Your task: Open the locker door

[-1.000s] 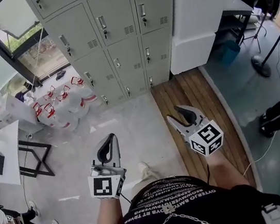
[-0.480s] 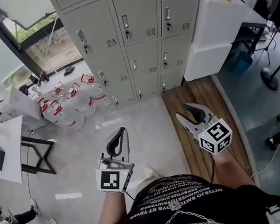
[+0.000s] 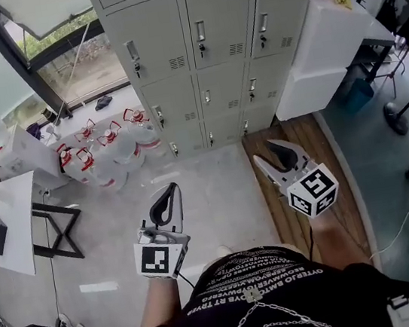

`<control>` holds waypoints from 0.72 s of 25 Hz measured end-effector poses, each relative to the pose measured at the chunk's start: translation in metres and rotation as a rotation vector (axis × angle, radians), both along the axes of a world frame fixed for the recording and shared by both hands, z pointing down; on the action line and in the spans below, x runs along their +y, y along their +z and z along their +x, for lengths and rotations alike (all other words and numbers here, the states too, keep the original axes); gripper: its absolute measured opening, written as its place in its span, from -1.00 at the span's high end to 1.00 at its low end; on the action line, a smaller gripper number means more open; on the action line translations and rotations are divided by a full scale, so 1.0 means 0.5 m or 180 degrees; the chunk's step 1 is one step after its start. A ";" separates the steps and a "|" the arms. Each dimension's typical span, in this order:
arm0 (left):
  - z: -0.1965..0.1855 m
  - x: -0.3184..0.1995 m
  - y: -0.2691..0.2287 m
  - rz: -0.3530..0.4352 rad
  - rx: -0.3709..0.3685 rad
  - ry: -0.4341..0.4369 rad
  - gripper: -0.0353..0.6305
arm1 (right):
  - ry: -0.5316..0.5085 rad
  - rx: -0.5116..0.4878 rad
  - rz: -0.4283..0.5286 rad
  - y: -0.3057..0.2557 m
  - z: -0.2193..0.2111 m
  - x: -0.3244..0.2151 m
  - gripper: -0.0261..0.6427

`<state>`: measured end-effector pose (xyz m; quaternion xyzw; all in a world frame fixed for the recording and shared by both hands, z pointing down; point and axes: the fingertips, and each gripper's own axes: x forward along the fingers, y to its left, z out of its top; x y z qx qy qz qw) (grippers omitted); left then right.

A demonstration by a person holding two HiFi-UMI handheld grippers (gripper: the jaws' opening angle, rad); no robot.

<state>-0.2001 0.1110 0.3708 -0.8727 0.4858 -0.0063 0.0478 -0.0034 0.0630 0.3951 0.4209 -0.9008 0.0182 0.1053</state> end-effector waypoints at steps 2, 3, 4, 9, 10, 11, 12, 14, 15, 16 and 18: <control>-0.019 -0.017 0.005 -0.0001 -0.0009 0.0018 0.90 | 0.0009 0.0025 -0.0026 0.008 -0.015 -0.007 0.50; -0.026 -0.024 0.010 -0.0012 -0.0007 0.0028 0.90 | 0.0024 0.0043 -0.0049 0.013 -0.017 -0.009 0.50; -0.030 -0.030 0.015 -0.0023 0.0000 0.0040 0.90 | 0.0048 0.0063 -0.0070 0.017 -0.015 -0.010 0.50; -0.023 -0.069 0.036 -0.0104 0.0060 0.0105 0.90 | 0.0235 0.0082 -0.0103 0.021 0.016 -0.036 0.50; -0.020 -0.076 0.040 -0.0124 0.0053 0.0122 0.90 | 0.0253 0.0072 -0.0119 0.025 0.018 -0.042 0.50; -0.015 -0.084 0.046 -0.0142 0.0034 0.0143 0.90 | 0.0259 0.0064 -0.0143 0.031 0.019 -0.047 0.50; -0.011 -0.091 0.051 -0.0161 0.0004 0.0162 0.90 | 0.0258 0.0057 -0.0168 0.038 0.020 -0.052 0.50; -0.003 -0.108 0.059 -0.0198 -0.0040 0.0182 0.90 | 0.0252 0.0035 -0.0199 0.051 0.024 -0.064 0.50; 0.000 -0.117 0.060 -0.0214 -0.0033 0.0181 0.90 | 0.0252 0.0012 -0.0199 0.055 0.026 -0.073 0.50; 0.001 -0.126 0.060 -0.0228 -0.0012 0.0175 0.90 | 0.0251 -0.0018 -0.0193 0.057 0.028 -0.082 0.50; 0.005 -0.148 0.062 -0.0261 0.0000 0.0155 0.90 | 0.0231 -0.0076 -0.0189 0.060 0.029 -0.104 0.50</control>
